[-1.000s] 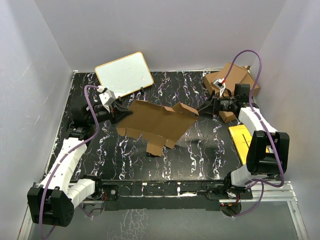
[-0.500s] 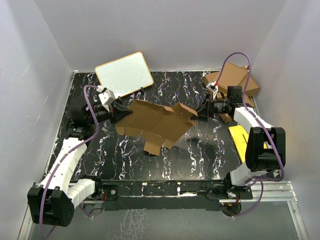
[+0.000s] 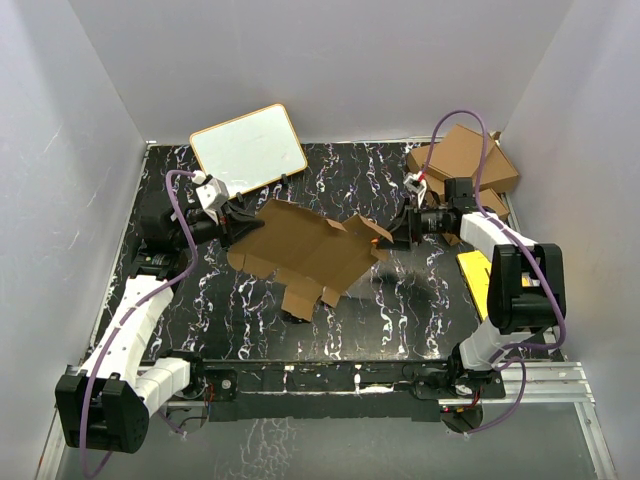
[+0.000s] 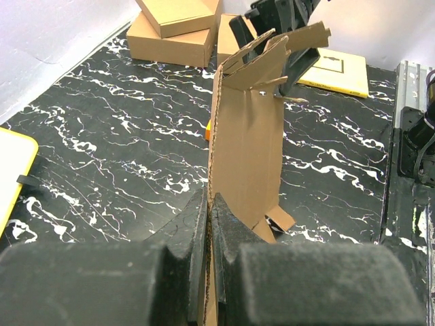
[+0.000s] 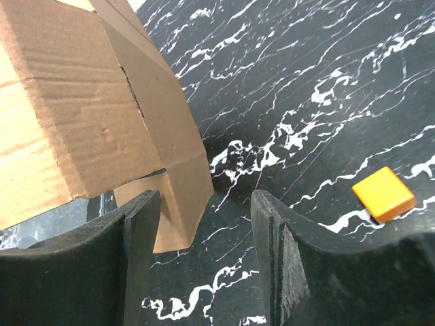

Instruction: Fold the paper box

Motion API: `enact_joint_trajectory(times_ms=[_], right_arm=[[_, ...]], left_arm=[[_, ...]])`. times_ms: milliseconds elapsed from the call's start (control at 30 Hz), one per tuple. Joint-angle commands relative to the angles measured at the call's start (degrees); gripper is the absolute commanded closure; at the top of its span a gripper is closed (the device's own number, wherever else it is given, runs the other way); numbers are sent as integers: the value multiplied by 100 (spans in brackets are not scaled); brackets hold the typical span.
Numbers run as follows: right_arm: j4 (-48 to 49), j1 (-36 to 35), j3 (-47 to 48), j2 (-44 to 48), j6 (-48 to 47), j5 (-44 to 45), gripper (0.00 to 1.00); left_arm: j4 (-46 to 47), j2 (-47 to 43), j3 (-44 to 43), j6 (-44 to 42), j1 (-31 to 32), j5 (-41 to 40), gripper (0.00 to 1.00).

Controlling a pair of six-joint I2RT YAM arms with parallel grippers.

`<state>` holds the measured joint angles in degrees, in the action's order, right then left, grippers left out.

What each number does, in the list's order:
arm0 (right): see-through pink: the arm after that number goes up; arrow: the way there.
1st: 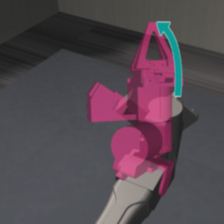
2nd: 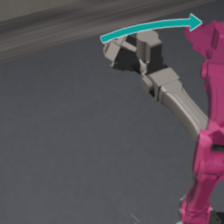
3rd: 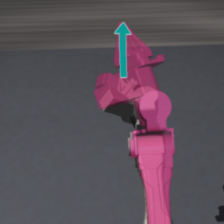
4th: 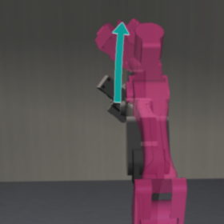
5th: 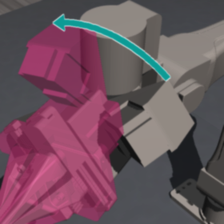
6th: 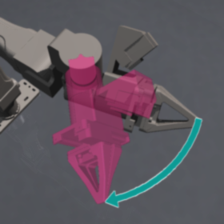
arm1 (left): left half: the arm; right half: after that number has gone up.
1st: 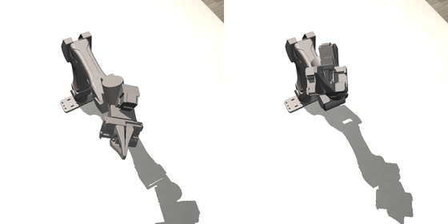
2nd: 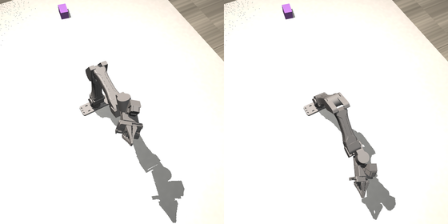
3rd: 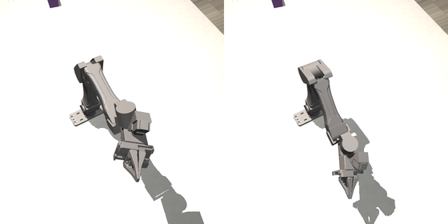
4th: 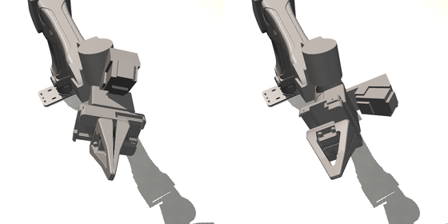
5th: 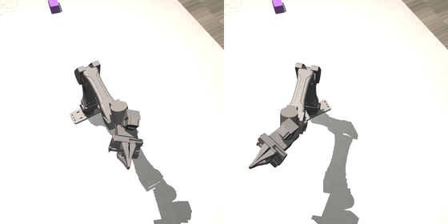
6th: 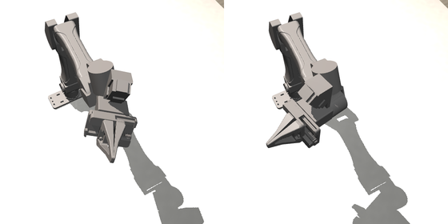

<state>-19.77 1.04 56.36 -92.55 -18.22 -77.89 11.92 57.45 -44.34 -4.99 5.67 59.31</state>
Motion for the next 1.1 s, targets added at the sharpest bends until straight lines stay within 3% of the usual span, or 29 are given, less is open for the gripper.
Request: enact_joint_trajectory(times_ms=[0,300,1067], right_arm=[[-280,-212,196,-77,-661,-152,40],[-456,-254,178,-136,-918,-613,41],[-1507,-253,184,-274,-1685,-846,37]], left_arm=[[230,-59,-6,15,-57,184,100],[210,-51,15,-11,-73,150,100],[221,-41,61,-55,-154,78,100]])
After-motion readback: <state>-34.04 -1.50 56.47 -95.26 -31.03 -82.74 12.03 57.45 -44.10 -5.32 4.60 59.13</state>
